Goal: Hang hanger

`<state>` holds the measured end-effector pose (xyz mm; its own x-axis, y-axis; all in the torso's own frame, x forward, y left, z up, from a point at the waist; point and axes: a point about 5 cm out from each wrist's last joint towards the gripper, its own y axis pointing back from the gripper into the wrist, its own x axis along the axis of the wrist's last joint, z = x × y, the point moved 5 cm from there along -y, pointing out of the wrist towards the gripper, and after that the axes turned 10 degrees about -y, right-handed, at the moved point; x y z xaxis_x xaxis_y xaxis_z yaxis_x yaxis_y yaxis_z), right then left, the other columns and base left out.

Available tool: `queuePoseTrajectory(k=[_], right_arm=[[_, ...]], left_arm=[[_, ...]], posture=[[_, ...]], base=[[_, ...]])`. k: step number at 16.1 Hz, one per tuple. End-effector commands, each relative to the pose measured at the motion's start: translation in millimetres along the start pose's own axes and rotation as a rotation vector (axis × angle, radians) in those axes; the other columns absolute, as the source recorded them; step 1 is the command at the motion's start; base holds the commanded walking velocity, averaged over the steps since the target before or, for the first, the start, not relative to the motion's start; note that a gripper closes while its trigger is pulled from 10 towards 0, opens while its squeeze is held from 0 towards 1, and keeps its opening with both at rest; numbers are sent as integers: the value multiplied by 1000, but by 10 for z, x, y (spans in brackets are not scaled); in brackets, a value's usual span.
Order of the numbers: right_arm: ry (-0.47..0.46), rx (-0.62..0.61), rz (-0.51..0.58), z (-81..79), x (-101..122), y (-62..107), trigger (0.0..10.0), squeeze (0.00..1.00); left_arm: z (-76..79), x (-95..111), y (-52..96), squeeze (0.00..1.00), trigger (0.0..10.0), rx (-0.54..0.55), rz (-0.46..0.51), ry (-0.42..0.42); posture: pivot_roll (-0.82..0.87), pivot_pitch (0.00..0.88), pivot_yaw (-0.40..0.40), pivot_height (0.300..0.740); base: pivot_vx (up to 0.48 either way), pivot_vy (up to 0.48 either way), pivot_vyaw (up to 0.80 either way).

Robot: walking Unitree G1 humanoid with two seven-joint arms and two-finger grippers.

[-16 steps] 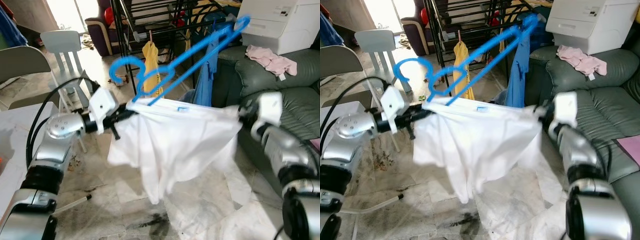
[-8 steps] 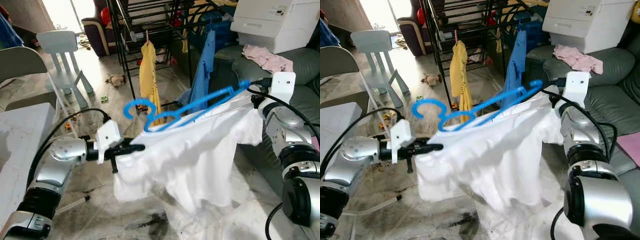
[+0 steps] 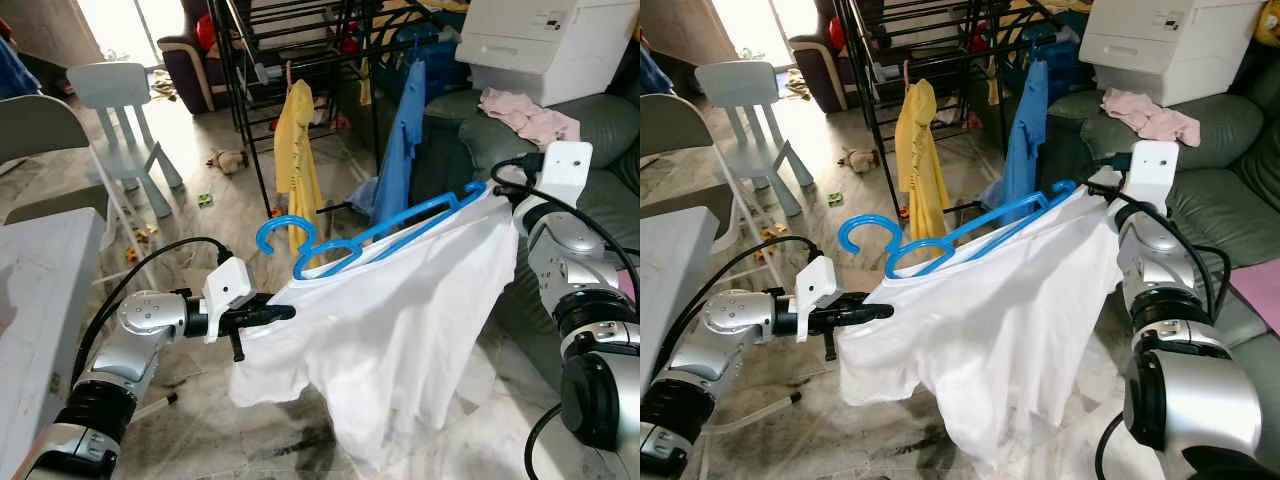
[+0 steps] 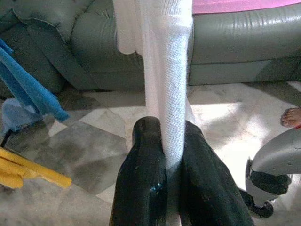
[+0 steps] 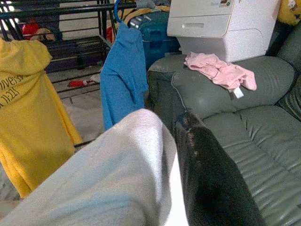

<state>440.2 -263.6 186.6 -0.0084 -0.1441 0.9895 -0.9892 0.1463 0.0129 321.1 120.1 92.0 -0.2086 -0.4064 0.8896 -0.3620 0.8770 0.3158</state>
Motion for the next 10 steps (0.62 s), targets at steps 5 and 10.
queuePoseTrajectory(k=[5, 10], right_arm=[[-61, 17, 137, -42, 401, -43, 0, 0], [-76, 47, 128, -175, 358, -57, 0, 0]], left_arm=[[119, -76, -3, 0, 0, -61, -47, -55], [143, -229, -218, 0, 0, -44, -138, -110]], posture=[[-99, 0, 56, 740], [-104, 0, 58, 740]], base=[[0, 0, 0], [0, 0, 0]])
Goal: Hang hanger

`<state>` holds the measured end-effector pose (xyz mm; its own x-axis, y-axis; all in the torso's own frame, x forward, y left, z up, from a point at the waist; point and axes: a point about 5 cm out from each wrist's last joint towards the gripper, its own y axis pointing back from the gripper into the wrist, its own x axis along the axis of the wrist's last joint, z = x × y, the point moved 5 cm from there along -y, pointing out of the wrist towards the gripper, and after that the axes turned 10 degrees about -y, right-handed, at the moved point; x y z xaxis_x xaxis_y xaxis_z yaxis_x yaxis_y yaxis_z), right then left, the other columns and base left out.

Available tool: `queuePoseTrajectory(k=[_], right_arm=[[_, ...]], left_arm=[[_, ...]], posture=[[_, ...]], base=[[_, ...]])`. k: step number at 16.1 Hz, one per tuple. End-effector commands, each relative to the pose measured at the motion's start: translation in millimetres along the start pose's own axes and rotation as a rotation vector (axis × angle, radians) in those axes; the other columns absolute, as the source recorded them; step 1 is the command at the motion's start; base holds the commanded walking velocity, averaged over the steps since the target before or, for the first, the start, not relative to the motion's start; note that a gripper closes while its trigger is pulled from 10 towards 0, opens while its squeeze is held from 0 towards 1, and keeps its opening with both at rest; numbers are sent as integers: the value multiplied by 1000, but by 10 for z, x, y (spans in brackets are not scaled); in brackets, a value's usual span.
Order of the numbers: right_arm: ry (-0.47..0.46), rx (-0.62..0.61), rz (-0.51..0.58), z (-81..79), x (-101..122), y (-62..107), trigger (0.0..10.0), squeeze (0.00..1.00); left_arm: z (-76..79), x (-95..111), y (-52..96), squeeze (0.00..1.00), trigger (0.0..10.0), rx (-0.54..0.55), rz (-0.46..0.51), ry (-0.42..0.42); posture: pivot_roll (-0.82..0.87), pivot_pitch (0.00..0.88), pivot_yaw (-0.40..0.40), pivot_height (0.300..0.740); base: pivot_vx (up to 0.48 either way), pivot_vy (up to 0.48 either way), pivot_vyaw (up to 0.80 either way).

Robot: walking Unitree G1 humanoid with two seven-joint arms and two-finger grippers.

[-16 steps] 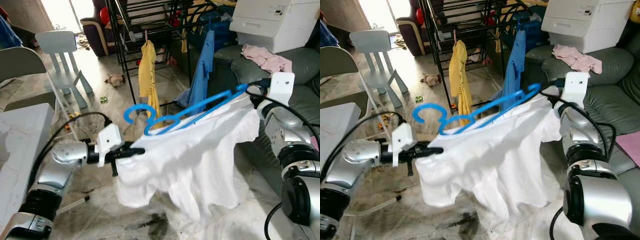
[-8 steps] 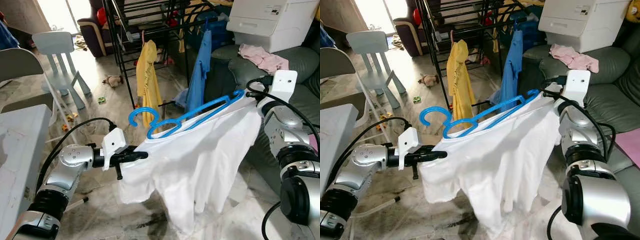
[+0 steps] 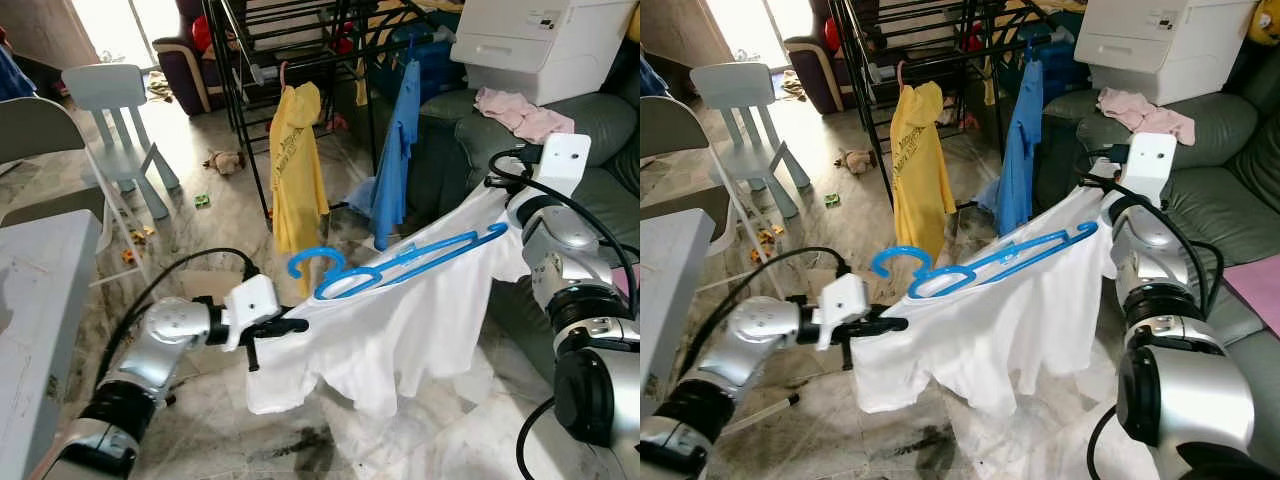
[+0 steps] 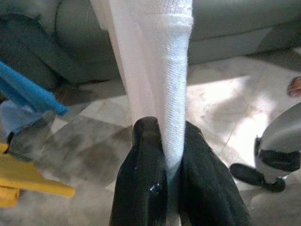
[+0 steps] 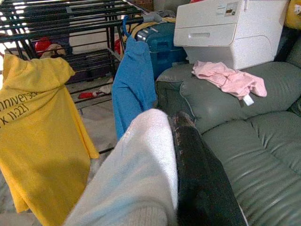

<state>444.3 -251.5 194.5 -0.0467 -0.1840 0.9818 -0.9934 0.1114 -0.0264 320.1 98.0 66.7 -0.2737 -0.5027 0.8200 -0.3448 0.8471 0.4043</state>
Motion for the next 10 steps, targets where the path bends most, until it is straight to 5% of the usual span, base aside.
queuePoseTrajectory(k=[1, 5, 10], right_arm=[[-32, 14, 94, -73, 290, -49, 0, 0], [-21, 22, 94, -76, 275, -40, 0, 0], [-19, 20, 94, -63, 251, -27, 0, 0]], left_arm=[[-16, -156, 3, 0, 0, 28, -83, 4], [-193, -276, -61, 0, 0, 236, -84, 163], [-72, -451, -110, 0, 0, 213, -190, 111]], posture=[[-105, 0, 57, 740], [-119, 0, 63, 740], [-120, 0, 66, 740]], base=[[0, 0, 0], [0, 0, 0], [0, 0, 0]])
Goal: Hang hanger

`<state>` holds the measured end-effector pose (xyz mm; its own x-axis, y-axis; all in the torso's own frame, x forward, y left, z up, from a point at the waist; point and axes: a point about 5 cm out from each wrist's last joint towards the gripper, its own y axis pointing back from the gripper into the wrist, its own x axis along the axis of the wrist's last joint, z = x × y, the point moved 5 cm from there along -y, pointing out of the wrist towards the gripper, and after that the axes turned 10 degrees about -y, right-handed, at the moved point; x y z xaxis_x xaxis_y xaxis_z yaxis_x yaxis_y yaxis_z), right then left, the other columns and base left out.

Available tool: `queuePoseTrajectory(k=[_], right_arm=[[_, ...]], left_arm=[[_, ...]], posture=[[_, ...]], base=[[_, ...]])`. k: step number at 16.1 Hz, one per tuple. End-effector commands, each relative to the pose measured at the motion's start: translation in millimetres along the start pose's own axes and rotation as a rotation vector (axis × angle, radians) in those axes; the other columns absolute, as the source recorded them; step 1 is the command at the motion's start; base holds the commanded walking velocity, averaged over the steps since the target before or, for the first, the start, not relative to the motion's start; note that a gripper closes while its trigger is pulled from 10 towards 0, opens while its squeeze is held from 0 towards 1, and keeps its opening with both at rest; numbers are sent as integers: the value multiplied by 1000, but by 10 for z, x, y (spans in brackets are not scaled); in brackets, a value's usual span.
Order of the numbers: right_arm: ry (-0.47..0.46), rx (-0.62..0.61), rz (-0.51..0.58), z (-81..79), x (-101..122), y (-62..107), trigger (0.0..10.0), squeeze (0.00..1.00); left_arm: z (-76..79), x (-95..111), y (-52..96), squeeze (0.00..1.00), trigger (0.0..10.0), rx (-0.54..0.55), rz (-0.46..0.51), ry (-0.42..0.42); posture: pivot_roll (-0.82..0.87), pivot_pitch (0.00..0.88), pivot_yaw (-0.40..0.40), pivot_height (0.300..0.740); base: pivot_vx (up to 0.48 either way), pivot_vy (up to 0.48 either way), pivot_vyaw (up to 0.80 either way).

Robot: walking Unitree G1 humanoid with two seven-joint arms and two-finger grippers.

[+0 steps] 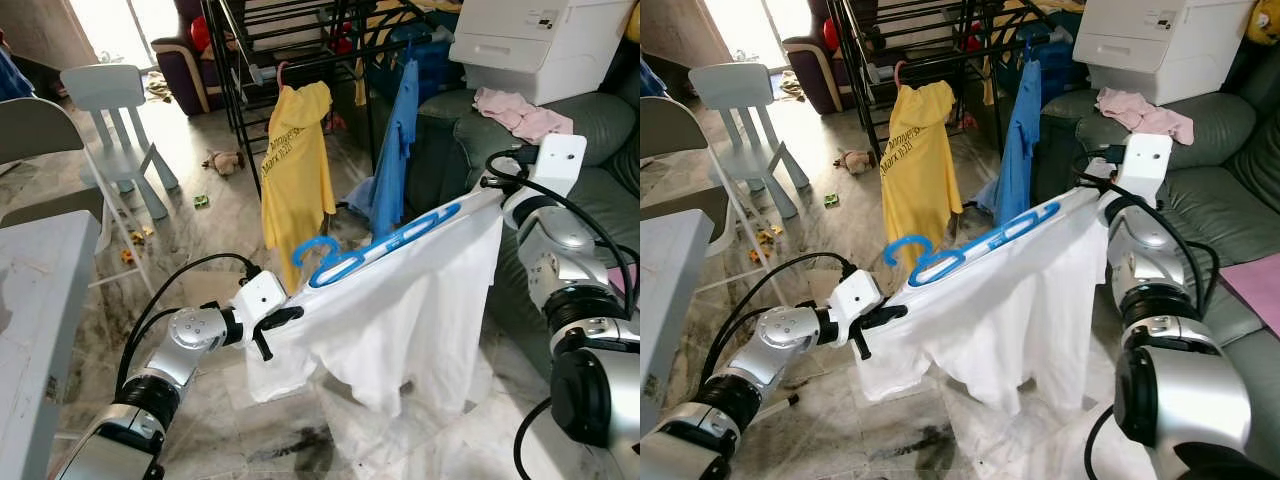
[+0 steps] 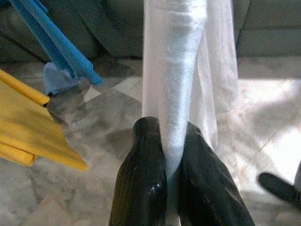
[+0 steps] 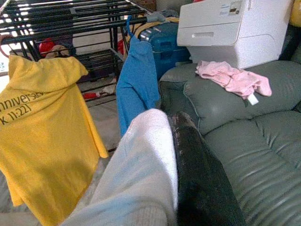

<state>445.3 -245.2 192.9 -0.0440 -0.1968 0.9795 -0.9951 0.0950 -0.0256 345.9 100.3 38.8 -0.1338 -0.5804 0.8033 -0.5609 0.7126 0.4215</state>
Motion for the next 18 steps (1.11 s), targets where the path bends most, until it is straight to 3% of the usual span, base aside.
queuePoseTrajectory(k=[1, 4, 5, 6, 7, 12, 15, 16, 18], right_arm=[[-12, 18, 98, -69, 274, -34, 0, 0], [-50, 34, 106, -227, 278, -64, 0, 0], [-91, 47, 107, -391, 266, -87, 0, 0], [-116, 70, 103, -544, 241, -97, 0, 0], [-132, 125, 89, -780, 182, -92, 0, 0], [-116, 263, 43, -1155, -37, 9, 0, 0], [-120, 483, -66, -1416, -352, 232, 0, 0], [-58, 655, -161, -1554, -625, 473, 0, 0], [-18, 817, -289, -1625, -899, 770, 0, 0]], left_arm=[[7, -210, 29, 0, 0, 24, -114, -1], [-10, -194, -62, 0, 0, 76, -142, 2], [-75, -193, -123, 0, 0, 162, -176, 35], [-177, -164, -159, 0, 0, 267, -185, 95], [-341, -77, -189, 0, 0, 420, -153, 238], [-591, 85, -189, 0, 0, 624, -60, 504], [-703, 107, -152, 0, 0, 676, -49, 580], [-762, 81, -112, 0, 0, 707, -53, 623], [-830, 71, -71, 0, 0, 742, -43, 686]], posture=[[-120, 0, 67, 740], [-126, 0, 71, 740], [-122, 0, 68, 740], [-120, 0, 66, 740], [-117, 0, 64, 740], [-114, 0, 53, 740], [-115, 0, 57, 740], [-116, 0, 58, 740], [-121, 0, 61, 740]], base=[[0, 0, 0], [0, 0, 0], [0, 0, 0], [0, 0, 0], [0, 0, 0], [0, 0, 0], [0, 0, 0], [0, 0, 0], [0, 0, 0]])
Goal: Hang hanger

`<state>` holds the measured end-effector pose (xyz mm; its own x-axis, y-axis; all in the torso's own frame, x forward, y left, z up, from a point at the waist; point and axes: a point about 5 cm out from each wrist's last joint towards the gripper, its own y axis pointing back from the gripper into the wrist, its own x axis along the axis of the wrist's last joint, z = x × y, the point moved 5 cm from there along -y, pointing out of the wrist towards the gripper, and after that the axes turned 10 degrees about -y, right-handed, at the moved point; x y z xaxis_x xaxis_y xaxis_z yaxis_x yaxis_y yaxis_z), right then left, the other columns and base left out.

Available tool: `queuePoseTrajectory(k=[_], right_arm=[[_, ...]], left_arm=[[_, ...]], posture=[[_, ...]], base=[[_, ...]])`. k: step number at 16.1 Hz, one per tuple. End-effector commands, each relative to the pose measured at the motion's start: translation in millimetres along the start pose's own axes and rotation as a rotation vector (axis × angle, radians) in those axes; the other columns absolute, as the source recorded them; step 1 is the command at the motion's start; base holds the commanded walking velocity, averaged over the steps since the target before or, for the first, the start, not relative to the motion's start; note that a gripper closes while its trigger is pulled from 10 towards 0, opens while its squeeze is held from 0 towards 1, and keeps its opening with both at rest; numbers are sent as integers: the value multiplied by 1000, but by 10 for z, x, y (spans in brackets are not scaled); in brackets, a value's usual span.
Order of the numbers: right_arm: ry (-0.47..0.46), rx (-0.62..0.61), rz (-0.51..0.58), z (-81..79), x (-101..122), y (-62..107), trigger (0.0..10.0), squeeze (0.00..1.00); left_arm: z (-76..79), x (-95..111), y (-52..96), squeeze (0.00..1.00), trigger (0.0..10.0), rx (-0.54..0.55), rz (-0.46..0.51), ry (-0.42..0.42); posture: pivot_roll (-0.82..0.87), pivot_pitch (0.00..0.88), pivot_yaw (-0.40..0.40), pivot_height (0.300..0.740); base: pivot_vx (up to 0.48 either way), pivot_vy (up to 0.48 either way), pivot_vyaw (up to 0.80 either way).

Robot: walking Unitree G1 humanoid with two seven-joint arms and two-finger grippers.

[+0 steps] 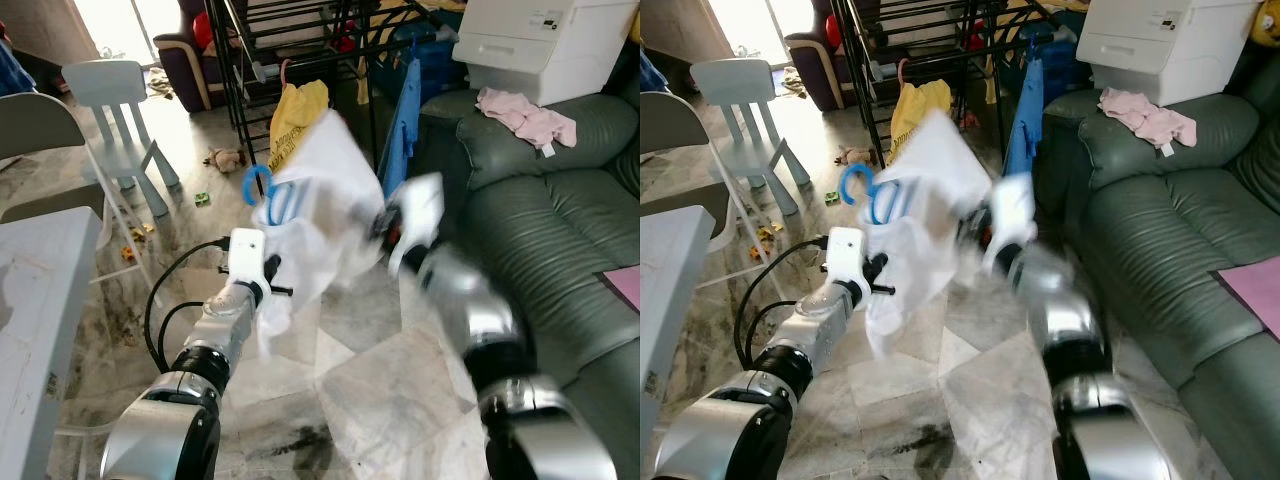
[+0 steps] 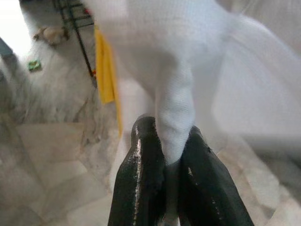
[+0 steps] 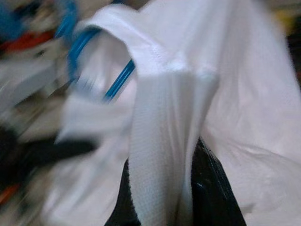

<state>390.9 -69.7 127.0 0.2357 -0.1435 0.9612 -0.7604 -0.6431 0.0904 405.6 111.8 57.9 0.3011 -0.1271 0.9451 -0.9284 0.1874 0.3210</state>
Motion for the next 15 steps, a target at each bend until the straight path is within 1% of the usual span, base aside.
queuePoseTrajectory(k=[1, 2, 3, 4, 5, 6, 7, 8, 9, 10, 11, 12, 13, 14, 15], right_arm=[[42, 106, -56, -159, -61, 32, 0, 0], [65, 159, -122, -228, -227, 103, 0, 0], [63, 204, -191, -299, -395, 183, 0, 0], [66, 237, -226, -350, -481, 233, 0, 0], [92, 266, -280, -396, -623, 305, 0, 0], [140, 310, -346, -462, -769, 413, 0, 0], [183, 285, -364, -428, -814, 424, 0, 0], [229, 262, -369, -385, -828, 427, 10000, 0], [275, 227, -350, -326, -796, 413, 10000, 0], [290, 143, -307, -200, -690, 390, 10000, 745], [363, 114, -288, -137, -624, 404, 10000, 1000], [444, 76, -274, -50, -553, 434, 10000, 1000], [468, 71, -274, -29, -534, 452, 10000, 1000], [524, 87, -283, -36, -535, 476, 10000, 1000], [576, 128, -280, -90, -551, 505, 10000, 1000]], left_arm=[[-161, 218, -25, 0, 0, 61, 49, 50], [-171, 256, -30, 0, 0, 67, 56, 63], [-174, 301, -37, 0, 0, 69, 64, 72], [-179, 324, -39, 0, 0, 70, 68, 74], [-194, 366, -43, 0, 0, 73, 75, 73], [-251, 408, -41, 0, 745, 81, 80, 78], [-273, 414, -36, 0, 1098, 81, 82, 76], [-287, 424, -31, 0, 980, 76, 87, 67], [-297, 434, -26, 0, 824, 68, 93, 52], [-313, 451, -15, 0, 0, 53, 103, 5], [-344, 466, 0, 0, 0, 46, 114, -49], [-396, 477, 19, 0, 0, 39, 120, -98], [-426, 482, 27, 0, 0, 40, 122, -113], [-475, 476, 36, 0, 0, 47, 118, -119], [-589, 470, 52, 0, 0, 78, 107, -116]], posture=[[-122, 0, 61, 740], [-121, 0, 63, 740], [-120, 0, 63, 740], [-118, 0, 63, 740], [-115, 0, 64, 740], [-113, 0, 64, 740], [-112, 0, 64, 740], [-112, 0, 63, 740], [-112, 0, 63, 740], [-112, 0, 62, 740], [-112, 0, 62, 740], [-109, 0, 61, 740], [-108, 0, 63, 740], [-108, 0, 65, 740], [-111, 0, 69, 740]], base=[[0, 0, 0], [0, 0, 0], [0, 0, 0], [0, 0, 0], [0, 0, 0], [0, 0, 0], [0, 0, 0], [0, 0, 0], [0, 0, 0], [0, 0, 0], [0, 0, 0], [0, 0, 0], [0, 0, 0], [0, 0, 0], [0, 0, 0]])
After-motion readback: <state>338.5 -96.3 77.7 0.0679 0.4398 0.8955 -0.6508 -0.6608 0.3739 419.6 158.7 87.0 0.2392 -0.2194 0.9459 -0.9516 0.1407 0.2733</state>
